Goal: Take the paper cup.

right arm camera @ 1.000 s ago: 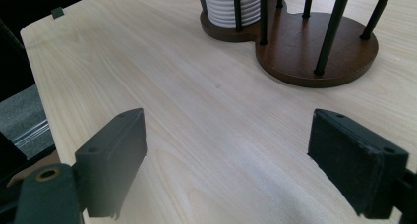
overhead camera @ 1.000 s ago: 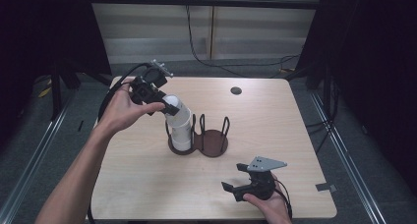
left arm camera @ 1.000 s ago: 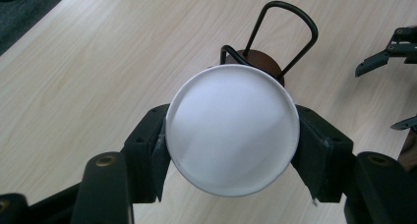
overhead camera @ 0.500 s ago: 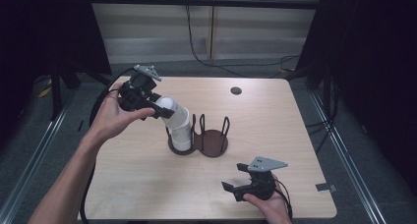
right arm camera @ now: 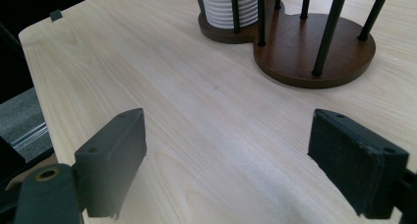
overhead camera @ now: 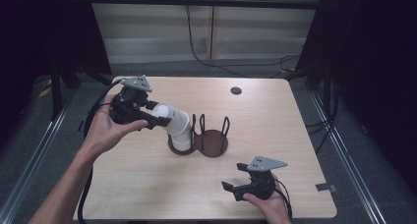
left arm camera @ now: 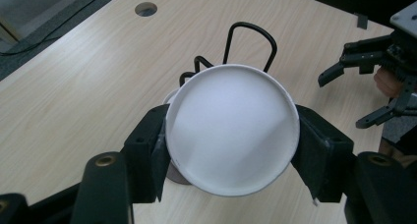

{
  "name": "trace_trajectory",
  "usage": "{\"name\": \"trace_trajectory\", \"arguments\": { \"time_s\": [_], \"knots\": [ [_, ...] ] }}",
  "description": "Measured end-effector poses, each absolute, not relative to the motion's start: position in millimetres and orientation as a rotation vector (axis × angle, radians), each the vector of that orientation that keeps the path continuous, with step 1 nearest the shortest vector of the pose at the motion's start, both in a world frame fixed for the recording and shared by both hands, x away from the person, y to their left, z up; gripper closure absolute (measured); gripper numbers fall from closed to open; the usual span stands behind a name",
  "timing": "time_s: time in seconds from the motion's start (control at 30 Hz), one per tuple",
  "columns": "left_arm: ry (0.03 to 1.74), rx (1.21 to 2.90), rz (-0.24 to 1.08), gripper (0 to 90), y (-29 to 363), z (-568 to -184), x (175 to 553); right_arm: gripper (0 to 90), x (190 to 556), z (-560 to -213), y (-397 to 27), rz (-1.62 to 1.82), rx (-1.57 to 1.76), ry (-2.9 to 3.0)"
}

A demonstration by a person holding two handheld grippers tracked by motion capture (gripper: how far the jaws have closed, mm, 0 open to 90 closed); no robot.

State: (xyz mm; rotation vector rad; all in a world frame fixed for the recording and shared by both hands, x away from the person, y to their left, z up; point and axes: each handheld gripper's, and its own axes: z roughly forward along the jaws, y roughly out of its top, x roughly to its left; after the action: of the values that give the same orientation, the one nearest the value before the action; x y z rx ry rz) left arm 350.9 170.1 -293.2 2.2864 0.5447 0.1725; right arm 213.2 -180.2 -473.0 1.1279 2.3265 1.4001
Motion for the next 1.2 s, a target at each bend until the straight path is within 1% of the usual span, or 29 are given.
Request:
{"name": "trace_trajectory", "arguments": {
  "time_s": [0.17, 0.4, 0.6, 0.77, 1.0, 1.2],
  "knots": [
    [0.540, 2.268, 0.170, 37.5, 171, -302, 341, 14.1, 213, -473, -180, 1.400, 1.124, 2.329],
    [0.523, 2.252, 0.132, 37.5, 172, -316, 329, 14.1, 215, -473, -180, 1.402, 1.128, 2.327],
    [0.501, 2.258, 0.157, 37.4, 173, -325, 316, 14.0, 215, -474, -179, 1.404, 1.128, 2.330],
    [0.478, 2.231, 0.126, 37.4, 174, -339, 303, 14.1, 215, -471, -181, 1.414, 1.131, 2.302],
    [0.477, 2.223, 0.084, 37.4, 174, -359, 297, 13.8, 216, -468, -179, 1.422, 1.120, 2.307],
    [0.467, 2.226, 0.071, 37.4, 174, -367, 293, 13.5, 218, -465, -171, 1.421, 1.085, 2.329]
  ]
}}
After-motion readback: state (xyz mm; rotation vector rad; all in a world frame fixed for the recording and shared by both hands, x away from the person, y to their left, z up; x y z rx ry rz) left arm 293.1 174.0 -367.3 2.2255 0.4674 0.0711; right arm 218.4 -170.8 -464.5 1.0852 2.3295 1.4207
